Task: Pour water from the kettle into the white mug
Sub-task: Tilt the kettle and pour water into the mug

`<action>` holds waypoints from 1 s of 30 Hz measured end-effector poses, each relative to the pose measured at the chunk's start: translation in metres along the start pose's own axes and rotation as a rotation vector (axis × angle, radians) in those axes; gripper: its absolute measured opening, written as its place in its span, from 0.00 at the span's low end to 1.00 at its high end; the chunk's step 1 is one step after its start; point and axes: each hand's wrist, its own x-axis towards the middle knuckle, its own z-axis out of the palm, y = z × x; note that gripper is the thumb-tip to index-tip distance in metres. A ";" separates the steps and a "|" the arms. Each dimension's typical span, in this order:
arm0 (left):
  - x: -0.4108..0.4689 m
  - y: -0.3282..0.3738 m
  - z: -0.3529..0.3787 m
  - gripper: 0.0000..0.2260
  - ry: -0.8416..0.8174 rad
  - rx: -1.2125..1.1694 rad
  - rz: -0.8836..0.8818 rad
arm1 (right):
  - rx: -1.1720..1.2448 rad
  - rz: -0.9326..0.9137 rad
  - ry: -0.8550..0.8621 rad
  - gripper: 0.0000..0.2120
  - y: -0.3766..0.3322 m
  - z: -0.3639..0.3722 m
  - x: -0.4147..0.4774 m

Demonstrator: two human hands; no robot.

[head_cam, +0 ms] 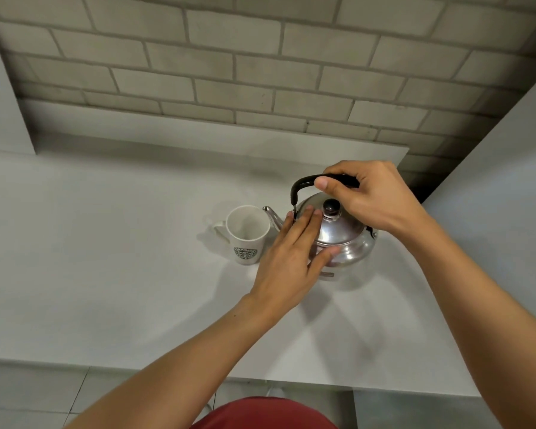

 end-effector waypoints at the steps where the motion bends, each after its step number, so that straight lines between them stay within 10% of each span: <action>1: 0.000 0.002 0.000 0.30 0.014 -0.012 0.005 | -0.020 -0.006 -0.012 0.13 -0.002 -0.002 0.002; 30: 0.013 0.012 0.001 0.30 0.222 -0.390 -0.086 | -0.396 -0.301 -0.234 0.15 -0.058 -0.008 0.053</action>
